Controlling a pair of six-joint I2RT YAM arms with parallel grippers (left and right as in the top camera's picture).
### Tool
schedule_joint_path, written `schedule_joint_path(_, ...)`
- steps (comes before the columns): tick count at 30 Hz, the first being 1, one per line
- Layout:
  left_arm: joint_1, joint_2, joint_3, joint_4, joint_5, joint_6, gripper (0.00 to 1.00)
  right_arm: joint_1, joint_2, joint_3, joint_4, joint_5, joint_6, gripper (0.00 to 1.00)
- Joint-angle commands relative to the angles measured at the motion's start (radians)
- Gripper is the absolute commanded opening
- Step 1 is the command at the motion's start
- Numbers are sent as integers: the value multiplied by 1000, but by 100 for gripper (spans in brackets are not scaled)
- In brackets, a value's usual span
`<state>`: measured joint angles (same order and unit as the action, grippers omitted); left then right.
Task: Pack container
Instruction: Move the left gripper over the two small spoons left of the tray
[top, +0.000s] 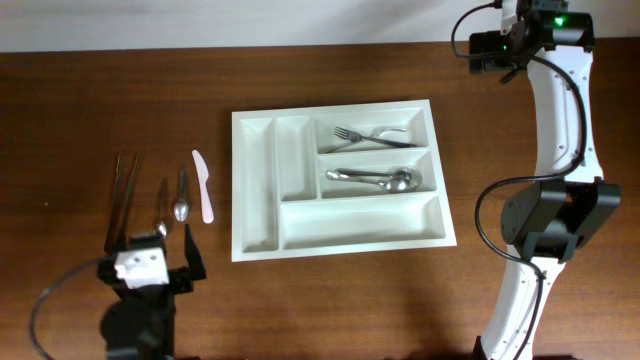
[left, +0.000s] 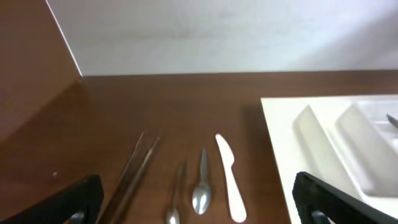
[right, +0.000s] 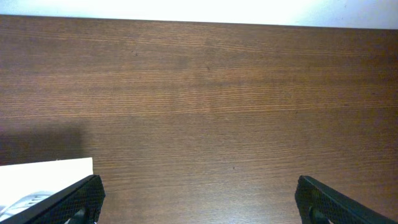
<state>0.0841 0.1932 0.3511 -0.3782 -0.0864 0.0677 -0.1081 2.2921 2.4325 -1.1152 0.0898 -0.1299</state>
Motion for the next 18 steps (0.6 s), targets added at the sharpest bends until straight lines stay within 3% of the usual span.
schedule_joint_path(1,-5,203,219,-98,-16,61,99,-5,-8,14,0,13,12,99)
schedule_joint_path(5,-5,454,474,-281,-15,163,99,-5,-8,14,0,13,12,99)
schedule_joint_path(13,-5,904,863,-715,-15,162,99,-5,-8,14,0,13,12,99)
schedule_joint_path(18,-5,1043,888,-681,9,158,99,-5,-8,14,0,13,12,99)
